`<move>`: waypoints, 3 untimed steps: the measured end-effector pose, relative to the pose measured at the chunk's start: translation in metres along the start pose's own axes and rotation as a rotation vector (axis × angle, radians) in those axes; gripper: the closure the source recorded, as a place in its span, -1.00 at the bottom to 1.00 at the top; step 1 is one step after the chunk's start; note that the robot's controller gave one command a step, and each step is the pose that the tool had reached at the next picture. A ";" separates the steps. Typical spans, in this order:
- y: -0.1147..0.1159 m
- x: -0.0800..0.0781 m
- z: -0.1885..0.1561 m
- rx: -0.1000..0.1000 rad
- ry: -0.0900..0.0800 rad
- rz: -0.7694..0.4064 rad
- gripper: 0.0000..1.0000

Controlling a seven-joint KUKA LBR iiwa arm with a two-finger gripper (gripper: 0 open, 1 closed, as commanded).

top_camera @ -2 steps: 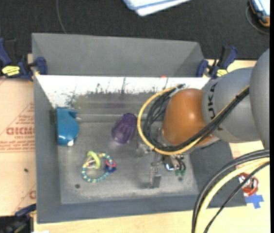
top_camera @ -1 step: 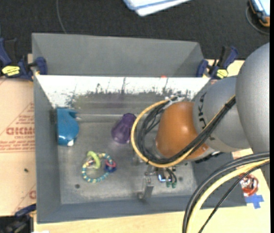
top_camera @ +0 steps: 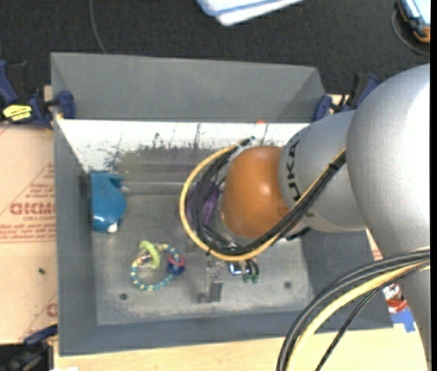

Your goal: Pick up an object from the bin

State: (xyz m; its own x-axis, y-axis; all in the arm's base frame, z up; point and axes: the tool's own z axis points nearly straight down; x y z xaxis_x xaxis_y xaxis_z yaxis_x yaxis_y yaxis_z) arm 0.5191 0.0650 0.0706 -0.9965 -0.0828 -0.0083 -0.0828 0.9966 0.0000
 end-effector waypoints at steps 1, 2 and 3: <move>0.023 -0.009 -0.012 -0.001 0.000 -0.005 -1.00; 0.038 -0.045 -0.001 0.000 -0.005 -0.146 -1.00; 0.069 -0.032 0.001 -0.002 -0.001 -0.192 -1.00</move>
Offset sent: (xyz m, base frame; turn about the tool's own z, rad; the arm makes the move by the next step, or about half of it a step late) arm 0.0410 0.0441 -0.0006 -0.1469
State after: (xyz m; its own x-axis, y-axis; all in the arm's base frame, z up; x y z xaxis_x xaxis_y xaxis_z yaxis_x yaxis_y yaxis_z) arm 0.5452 0.1369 0.0703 -0.9625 -0.2712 -0.0094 -0.2712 0.9625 0.0001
